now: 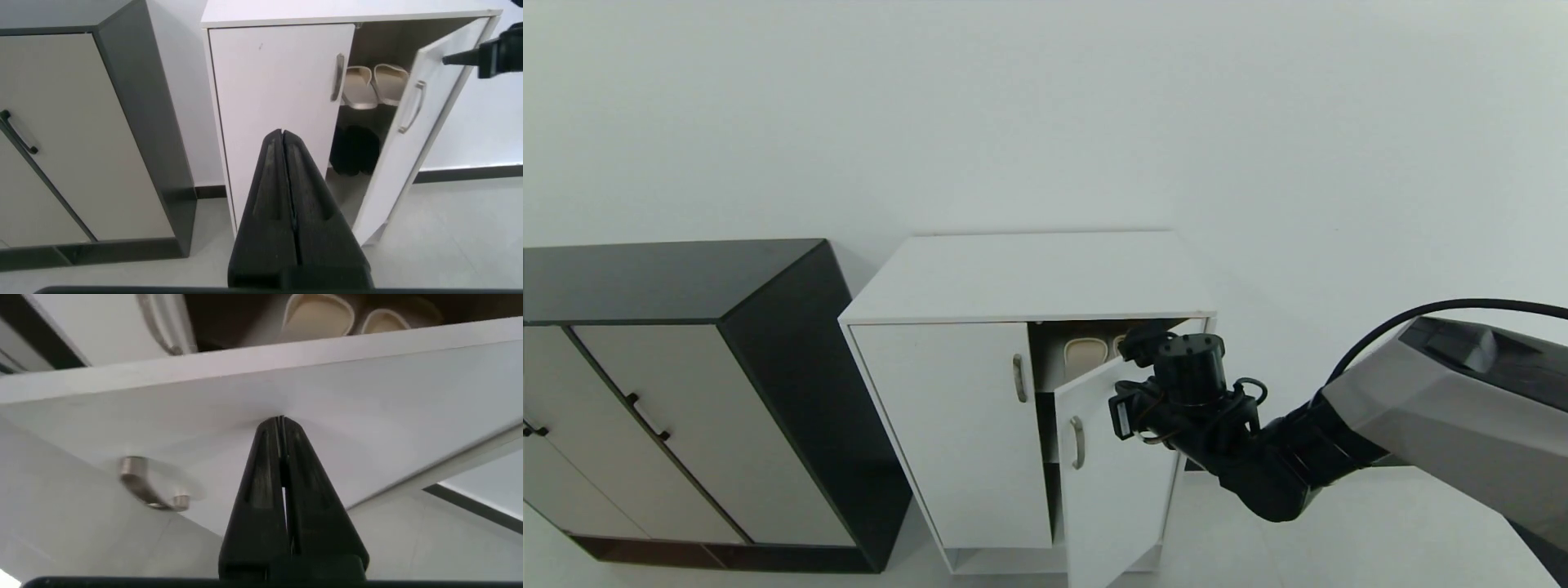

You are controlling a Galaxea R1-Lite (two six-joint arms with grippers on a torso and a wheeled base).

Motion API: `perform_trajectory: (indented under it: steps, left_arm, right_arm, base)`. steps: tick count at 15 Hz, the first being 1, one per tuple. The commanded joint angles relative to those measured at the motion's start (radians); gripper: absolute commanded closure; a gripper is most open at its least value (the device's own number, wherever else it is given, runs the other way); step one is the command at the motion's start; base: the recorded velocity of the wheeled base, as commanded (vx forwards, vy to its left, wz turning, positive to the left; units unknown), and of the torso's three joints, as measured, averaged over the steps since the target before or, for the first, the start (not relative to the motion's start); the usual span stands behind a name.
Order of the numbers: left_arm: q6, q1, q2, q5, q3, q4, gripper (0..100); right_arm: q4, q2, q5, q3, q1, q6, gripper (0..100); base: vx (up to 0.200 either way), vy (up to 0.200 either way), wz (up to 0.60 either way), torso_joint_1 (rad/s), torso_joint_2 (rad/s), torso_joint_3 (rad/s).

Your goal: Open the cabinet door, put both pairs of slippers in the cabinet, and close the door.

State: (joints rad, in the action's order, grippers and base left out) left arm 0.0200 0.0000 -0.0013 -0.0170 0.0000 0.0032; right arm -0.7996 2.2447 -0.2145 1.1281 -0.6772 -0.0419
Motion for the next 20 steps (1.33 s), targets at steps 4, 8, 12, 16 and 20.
perform_trajectory:
  steps: [4, 8, 12, 16, 20]
  left_arm:
    - [0.0, 0.0, 0.001, 0.0, 0.0, 0.0, 100]
    - [0.0, 0.0, 0.001, 0.0, 0.0, 0.0, 100]
    - [0.0, 0.0, 0.001, 0.0, 0.0, 0.0, 100]
    - [0.0, 0.0, 0.001, 0.0, 0.0, 0.0, 100]
    - [0.0, 0.0, 0.001, 0.0, 0.0, 0.0, 100]
  right_arm:
    - [0.0, 0.073, 0.007, 0.096, 0.036, 0.0, 100]
    - [0.036, 0.121, 0.007, 0.19, 0.051, -0.001, 100]
    - [0.08, 0.153, 0.007, 0.269, 0.058, -0.001, 100]
    - [0.122, 0.174, 0.007, 0.328, 0.067, 0.0, 100]
    - [0.152, 0.193, 0.007, 0.381, 0.085, -0.001, 100]
  base:
    - [0.0, 0.0, 0.0, 0.0, 0.0, 0.0]
    - [0.0, 0.0, 0.0, 0.0, 0.0, 0.0]
    - [0.0, 0.0, 0.0, 0.0, 0.0, 0.0]
    - [0.0, 0.0, 0.0, 0.0, 0.0, 0.0]
    - [0.0, 0.0, 0.0, 0.0, 0.0, 0.0]
